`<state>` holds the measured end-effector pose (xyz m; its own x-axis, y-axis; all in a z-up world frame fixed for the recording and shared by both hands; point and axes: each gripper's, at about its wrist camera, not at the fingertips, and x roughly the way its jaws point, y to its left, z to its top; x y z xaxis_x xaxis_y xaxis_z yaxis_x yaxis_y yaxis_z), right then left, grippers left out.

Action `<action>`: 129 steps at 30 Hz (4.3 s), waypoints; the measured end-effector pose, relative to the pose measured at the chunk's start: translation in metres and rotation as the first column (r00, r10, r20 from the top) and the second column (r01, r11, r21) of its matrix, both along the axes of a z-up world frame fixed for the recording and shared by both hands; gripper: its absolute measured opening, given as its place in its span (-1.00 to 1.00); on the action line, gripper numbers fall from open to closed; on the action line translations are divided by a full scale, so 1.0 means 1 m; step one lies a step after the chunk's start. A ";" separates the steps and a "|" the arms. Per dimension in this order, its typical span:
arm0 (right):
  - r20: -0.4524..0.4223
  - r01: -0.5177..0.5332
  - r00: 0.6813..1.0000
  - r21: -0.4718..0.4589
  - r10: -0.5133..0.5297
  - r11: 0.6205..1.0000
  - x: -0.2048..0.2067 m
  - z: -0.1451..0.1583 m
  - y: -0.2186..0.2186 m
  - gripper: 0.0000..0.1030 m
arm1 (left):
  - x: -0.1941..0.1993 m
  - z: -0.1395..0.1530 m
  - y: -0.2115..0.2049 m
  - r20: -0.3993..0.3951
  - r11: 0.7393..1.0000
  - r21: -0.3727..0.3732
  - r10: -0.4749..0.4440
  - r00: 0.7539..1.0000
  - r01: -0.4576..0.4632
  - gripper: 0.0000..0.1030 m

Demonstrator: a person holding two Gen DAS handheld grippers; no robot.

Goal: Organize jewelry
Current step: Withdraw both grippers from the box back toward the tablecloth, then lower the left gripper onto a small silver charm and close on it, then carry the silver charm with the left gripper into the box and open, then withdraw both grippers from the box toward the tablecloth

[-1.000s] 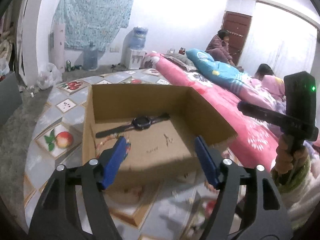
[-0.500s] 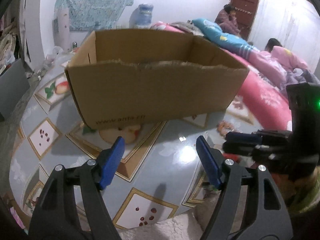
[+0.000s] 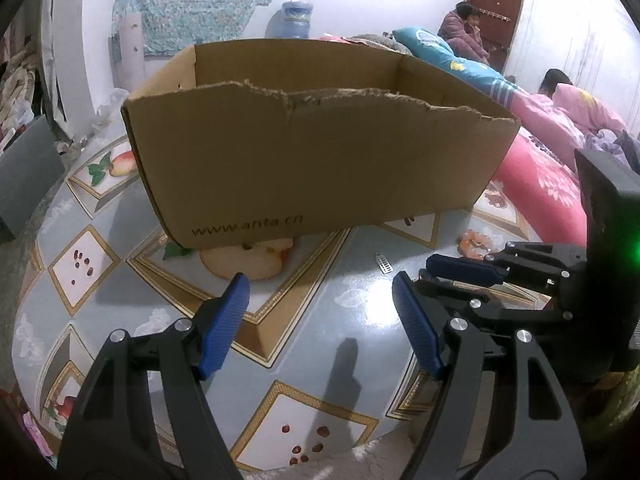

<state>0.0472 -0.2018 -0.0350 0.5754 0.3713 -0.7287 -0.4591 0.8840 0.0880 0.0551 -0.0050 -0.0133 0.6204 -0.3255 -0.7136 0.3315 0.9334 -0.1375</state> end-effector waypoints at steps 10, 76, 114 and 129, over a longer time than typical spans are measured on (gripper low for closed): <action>-0.008 -0.027 1.000 0.011 0.027 1.000 0.000 0.000 -0.002 -0.77 | 0.003 -0.002 0.001 -0.011 1.000 -0.011 0.000 1.000 0.000 0.35; 0.153 -0.004 0.987 0.294 -0.043 0.956 0.032 0.111 -0.074 -0.77 | 0.019 0.109 -0.006 0.182 0.974 -0.122 -0.167 0.969 0.190 -0.93; 0.114 0.092 0.984 0.341 -0.138 0.936 0.034 0.140 -0.142 -0.47 | 0.053 0.124 -0.017 0.201 0.987 -0.057 -0.137 0.970 0.151 0.18; -0.164 0.159 0.976 0.070 -0.146 0.985 0.003 0.016 -0.094 -0.49 | -0.024 0.026 -0.011 0.035 0.995 0.030 -0.092 0.995 0.091 0.62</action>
<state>0.0501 -0.2960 -0.0192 0.5107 0.3501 -0.7853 -0.2936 0.9295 0.2234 0.0308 -0.0161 0.0127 0.6146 -0.3621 -0.7008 0.4205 0.9021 -0.0973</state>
